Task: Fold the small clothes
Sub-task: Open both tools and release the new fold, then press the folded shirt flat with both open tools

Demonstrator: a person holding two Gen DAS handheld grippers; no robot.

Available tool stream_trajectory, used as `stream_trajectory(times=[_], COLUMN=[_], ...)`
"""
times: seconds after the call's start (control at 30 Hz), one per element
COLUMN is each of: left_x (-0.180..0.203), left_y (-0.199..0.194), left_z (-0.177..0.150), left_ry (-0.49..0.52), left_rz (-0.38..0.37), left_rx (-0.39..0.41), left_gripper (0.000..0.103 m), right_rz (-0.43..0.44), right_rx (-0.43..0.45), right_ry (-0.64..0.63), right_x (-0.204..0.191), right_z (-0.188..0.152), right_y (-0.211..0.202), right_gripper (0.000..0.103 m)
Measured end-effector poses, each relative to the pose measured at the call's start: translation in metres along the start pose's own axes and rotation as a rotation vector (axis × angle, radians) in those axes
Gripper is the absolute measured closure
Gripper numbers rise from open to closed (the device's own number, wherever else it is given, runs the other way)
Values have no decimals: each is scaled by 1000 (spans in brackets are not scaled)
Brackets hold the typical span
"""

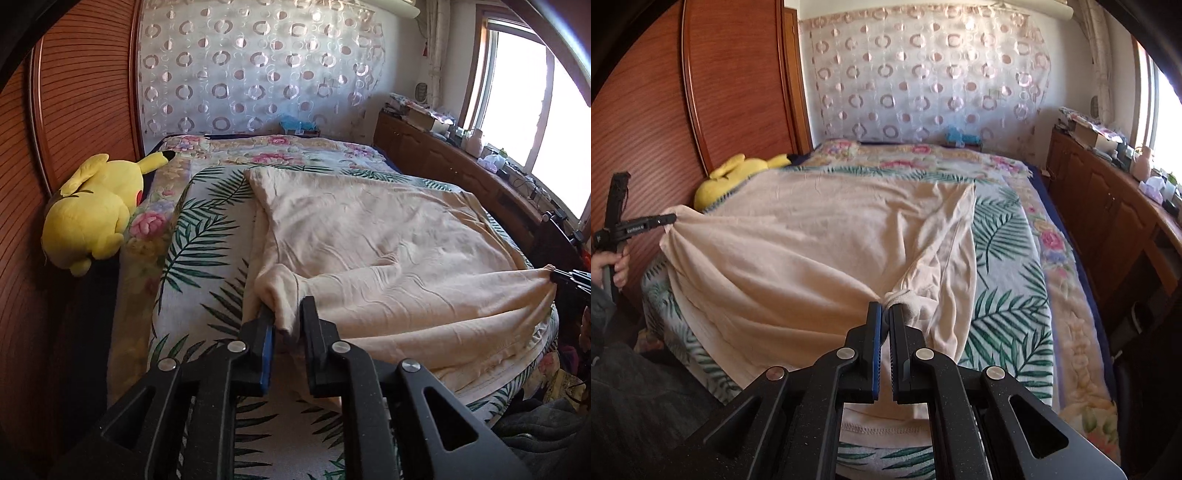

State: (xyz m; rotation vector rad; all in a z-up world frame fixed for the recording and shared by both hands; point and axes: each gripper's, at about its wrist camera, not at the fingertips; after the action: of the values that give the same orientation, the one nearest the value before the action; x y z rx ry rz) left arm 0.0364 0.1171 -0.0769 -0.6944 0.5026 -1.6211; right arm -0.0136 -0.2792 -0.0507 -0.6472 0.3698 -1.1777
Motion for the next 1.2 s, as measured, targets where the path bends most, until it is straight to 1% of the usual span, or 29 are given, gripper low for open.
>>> stream_trajectory(times=[0.03, 0.07, 0.1, 0.13, 0.17, 0.2, 0.23, 0.3, 0.47, 0.53, 0.7, 0.83, 0.87, 0.9, 0.97, 1.0, 1.1, 1.13, 1.2], left_x=[-4, -9, -10, -15, -19, -21, -23, -30, -37, -39, -36, -31, -29, -28, -26, -26, -23, -22, -22], left_y=[0, -1, -3, -5, -5, -6, -6, -6, 2, 5, 8, 3, 0, -2, -6, -7, -5, -5, -1], left_z=[-1, -2, -3, -4, -5, -7, -9, -15, -24, -26, -26, -21, -20, -18, -14, -12, -6, -5, -3], left_ry=[-6, -14, -22, -29, -34, -36, -39, -56, -85, -97, -103, -94, -84, -76, -67, -68, -64, -62, -64], left_rz=[10, 16, 17, 13, 9, 14, 23, 34, 45, 35, 17, 13, 14, 15, 2, -6, -19, -11, 18], left_rx=[1, 3, 4, 5, 1, -3, -4, -7, -32, -38, -38, -13, 4, 14, 30, 35, 32, 33, 31], left_gripper=[73, 69, 63, 61, 61, 59, 58, 57, 57, 57, 57, 56, 54, 49, 33, 22, 21, 21, 21], right_rz=[-18, -38, -47, -48, -50, -60, -69, -72, -67, -54, -39, -33, -29, -26, -25, -24, -21, -21, -18], right_rx=[-10, -16, -17, -11, -3, 5, 14, 41, 73, 73, 20, -24, -34, -40, -56, -60, -85, -94, -86], right_ry=[-5, -9, -12, -14, -14, -14, -13, -12, -18, -25, -62, -71, -69, -67, -61, -58, -51, -52, -53], right_x=[0, 1, 0, 1, 2, 2, 4, 3, -7, -9, -13, -11, -10, -10, -9, -9, -9, -10, -12], right_z=[2, 5, 6, 10, 14, 19, 23, 30, 49, 49, 47, 46, 45, 46, 45, 44, 38, 35, 34], right_y=[4, 7, 9, 11, 10, 11, 14, 17, 30, 38, 73, 97, 103, 107, 115, 117, 124, 125, 123], right_gripper=[93, 89, 81, 77, 76, 71, 63, 57, 57, 57, 56, 56, 56, 56, 56, 56, 56, 56, 56])
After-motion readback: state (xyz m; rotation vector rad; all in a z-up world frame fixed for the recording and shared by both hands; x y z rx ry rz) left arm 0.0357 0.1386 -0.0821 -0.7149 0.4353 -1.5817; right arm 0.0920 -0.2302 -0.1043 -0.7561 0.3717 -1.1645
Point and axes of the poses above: each gripper's, at about its wrist camera, not at the fingertips, and y roughly the way its jaws point, x to its right, z to its top, and after that the axes turned 3 degrees about -y, right-handed
